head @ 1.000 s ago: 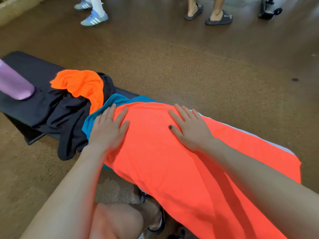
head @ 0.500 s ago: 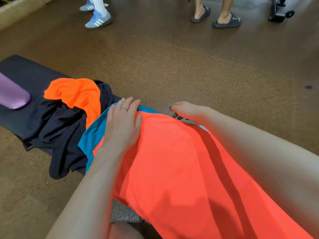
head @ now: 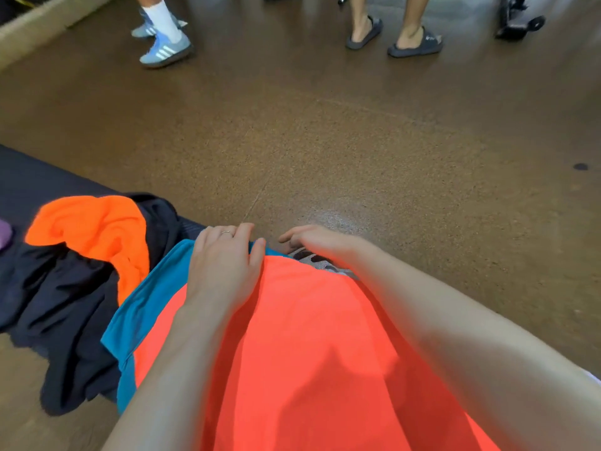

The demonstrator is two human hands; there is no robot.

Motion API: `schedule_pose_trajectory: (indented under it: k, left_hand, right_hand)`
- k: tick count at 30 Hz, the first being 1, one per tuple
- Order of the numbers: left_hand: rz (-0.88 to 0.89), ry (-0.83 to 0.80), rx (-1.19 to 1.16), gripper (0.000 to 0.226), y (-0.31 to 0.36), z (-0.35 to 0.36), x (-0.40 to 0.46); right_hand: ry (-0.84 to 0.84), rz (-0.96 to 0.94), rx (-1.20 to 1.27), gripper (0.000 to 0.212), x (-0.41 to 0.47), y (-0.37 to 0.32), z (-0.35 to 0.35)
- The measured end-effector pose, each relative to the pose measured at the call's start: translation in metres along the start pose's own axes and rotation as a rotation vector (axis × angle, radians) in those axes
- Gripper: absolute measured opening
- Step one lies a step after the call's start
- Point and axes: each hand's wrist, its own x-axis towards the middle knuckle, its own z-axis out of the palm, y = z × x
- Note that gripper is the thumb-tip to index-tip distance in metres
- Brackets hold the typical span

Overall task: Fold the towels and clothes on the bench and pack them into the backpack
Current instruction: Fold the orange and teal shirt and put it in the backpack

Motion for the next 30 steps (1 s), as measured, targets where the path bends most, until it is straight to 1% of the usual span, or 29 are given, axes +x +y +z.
schedule_pose_trajectory:
  k: [2,4,7,9,10,12,14,15,17,19,20,21,22,24,27,30]
  left_hand:
    - [0.001,-0.068,0.058,0.051,0.007,0.001,0.007]
    - [-0.004,-0.132,0.105,0.043,0.013,0.005,0.015]
    - [-0.023,-0.189,0.138,0.034,0.021,0.009,0.024]
    - [-0.046,-0.194,0.097,0.03,0.022,0.01,0.029]
    - [-0.06,-0.195,0.053,0.028,0.022,0.011,0.03]
    - [-0.092,-0.161,-0.084,0.025,0.022,0.01,0.03]
    - [-0.12,-0.116,-0.246,0.028,0.02,0.007,0.029]
    - [-0.121,-0.092,-0.31,0.03,0.02,0.005,0.027]
    - [-0.091,-0.035,-0.399,0.035,0.02,0.003,0.025]
    - [-0.047,0.019,-0.46,0.038,0.024,0.0,0.024]
    - [-0.032,0.038,-0.493,0.039,0.027,-0.002,0.023]
    - [-0.019,0.051,-0.531,0.039,0.029,-0.004,0.022]
    - [-0.01,0.064,-0.574,0.04,0.031,-0.006,0.022]
    - [-0.008,0.094,-0.651,0.039,0.033,-0.012,0.02]
    - [-0.044,0.122,-0.732,0.039,0.032,-0.017,0.018]
    - [-0.052,0.133,-0.737,0.041,0.028,-0.02,0.016]
  right_hand:
    - [-0.091,0.137,0.0,0.043,0.004,0.015,-0.011]
    - [-0.234,0.223,0.01,0.03,0.012,0.027,-0.016]
    - [-0.443,0.239,0.123,0.018,0.021,0.037,-0.015]
    - [-0.495,0.263,0.117,0.012,0.022,0.035,-0.013]
    - [-0.499,0.293,0.119,0.011,0.023,0.035,-0.012]
    - [-0.489,0.323,0.106,0.025,0.025,0.038,-0.009]
    - [-0.489,0.316,0.077,0.039,0.025,0.04,-0.007]
    - [-0.485,0.316,0.059,0.04,0.026,0.04,-0.005]
    - [-0.42,0.26,0.018,0.027,0.026,0.034,0.002]
    - [-0.268,0.143,0.105,0.053,0.031,0.032,0.003]
    - [-0.2,0.107,0.192,0.061,0.031,0.028,0.0]
    - [-0.17,0.099,0.242,0.059,0.031,0.024,-0.002]
    - [-0.174,0.099,0.267,0.052,0.029,0.021,-0.005]
    - [-0.259,0.126,0.249,0.04,0.024,0.016,-0.008]
    - [-0.37,0.19,0.236,0.013,0.017,0.019,-0.007]
    - [-0.374,0.209,0.202,0.023,0.005,0.018,-0.009]
